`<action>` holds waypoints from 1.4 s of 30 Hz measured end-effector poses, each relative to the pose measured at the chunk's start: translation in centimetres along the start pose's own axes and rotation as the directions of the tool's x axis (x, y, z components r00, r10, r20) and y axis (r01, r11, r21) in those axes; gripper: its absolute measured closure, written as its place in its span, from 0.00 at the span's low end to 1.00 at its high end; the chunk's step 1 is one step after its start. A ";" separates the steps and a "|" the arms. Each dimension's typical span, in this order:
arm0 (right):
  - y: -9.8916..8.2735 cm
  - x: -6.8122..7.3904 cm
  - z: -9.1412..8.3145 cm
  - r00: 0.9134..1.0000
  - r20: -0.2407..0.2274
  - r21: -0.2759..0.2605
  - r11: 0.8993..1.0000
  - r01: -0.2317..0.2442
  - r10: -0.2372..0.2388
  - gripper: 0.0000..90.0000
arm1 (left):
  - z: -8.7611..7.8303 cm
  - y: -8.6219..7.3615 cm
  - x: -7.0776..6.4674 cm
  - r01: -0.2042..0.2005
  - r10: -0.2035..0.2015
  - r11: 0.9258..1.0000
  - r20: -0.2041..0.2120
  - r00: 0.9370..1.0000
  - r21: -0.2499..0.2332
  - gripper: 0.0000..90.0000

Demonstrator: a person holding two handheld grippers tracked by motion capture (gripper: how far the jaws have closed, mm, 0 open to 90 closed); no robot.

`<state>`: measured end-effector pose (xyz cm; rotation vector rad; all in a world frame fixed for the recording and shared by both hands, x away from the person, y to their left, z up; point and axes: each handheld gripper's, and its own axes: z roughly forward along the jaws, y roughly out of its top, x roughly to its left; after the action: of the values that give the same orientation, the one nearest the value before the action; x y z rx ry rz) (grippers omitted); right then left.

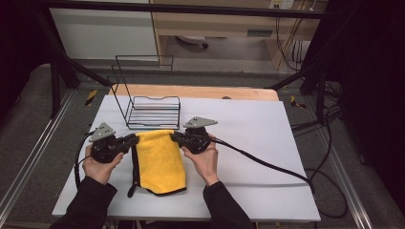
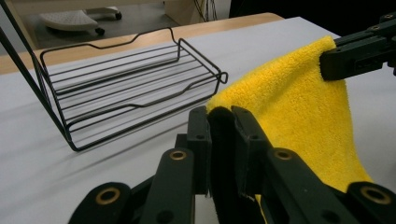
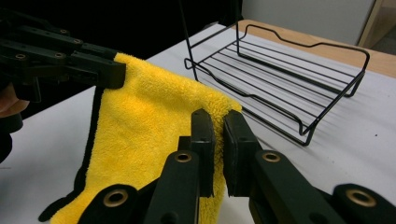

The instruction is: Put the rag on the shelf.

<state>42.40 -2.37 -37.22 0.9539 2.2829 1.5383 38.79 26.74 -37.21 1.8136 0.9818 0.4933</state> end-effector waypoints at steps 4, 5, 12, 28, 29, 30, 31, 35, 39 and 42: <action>0.4 0.2 -0.7 1.000 -0.005 -0.023 1.000 0.004 -0.004 0.94 | -0.5 0.5 -0.4 -0.008 0.008 1.000 -0.005 1.000 -0.021 0.87; 0.5 0.2 -0.8 1.000 -0.006 -0.027 1.000 0.008 -0.008 0.94 | -0.6 0.6 -0.5 -0.010 0.009 1.000 -0.005 1.000 -0.026 0.87; 1.0 0.5 -1.7 1.000 -0.007 -0.060 0.998 0.016 -0.016 0.94 | -1.3 1.1 -1.0 -0.024 0.023 0.998 -0.019 1.000 -0.059 0.87; 2.5 1.8 -3.1 0.998 0.007 -0.135 0.989 0.065 -0.065 0.94 | -2.9 2.3 -1.5 -0.040 0.036 0.989 -0.034 0.999 -0.143 0.87; 2.6 1.8 -3.2 0.998 0.009 -0.140 0.988 0.067 -0.067 0.94 | -2.9 2.4 -1.5 -0.039 0.035 0.988 -0.027 0.999 -0.149 0.87; 2.6 1.9 -3.3 0.998 0.011 -0.147 0.987 0.068 -0.067 0.94 | -3.0 2.5 -1.6 -0.042 0.038 0.987 -0.028 0.999 -0.155 0.87; 2.7 1.9 -3.4 0.998 0.012 -0.152 0.986 0.070 -0.068 0.94 | -3.0 2.6 -1.7 -0.043 0.039 0.986 -0.028 0.999 -0.161 0.87; 3.0 1.9 -3.8 0.997 0.016 -0.174 0.982 0.073 -0.072 0.94 | -3.2 3.0 -1.8 -0.049 0.044 0.982 -0.029 0.999 -0.182 0.87; 3.4 2.0 -4.2 0.997 0.023 -0.191 0.978 0.083 -0.080 0.94 | -3.4 3.4 -2.0 -0.052 0.048 0.979 -0.026 0.999 -0.198 0.87; 3.7 2.2 -4.5 0.996 0.028 -0.204 0.975 0.090 -0.086 0.94 | -3.6 3.8 -2.1 -0.059 0.055 0.976 -0.029 0.998 -0.209 0.87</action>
<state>39.87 -3.43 -31.63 0.7976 2.0744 1.6789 36.56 26.38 -32.07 1.6528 0.8608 0.6306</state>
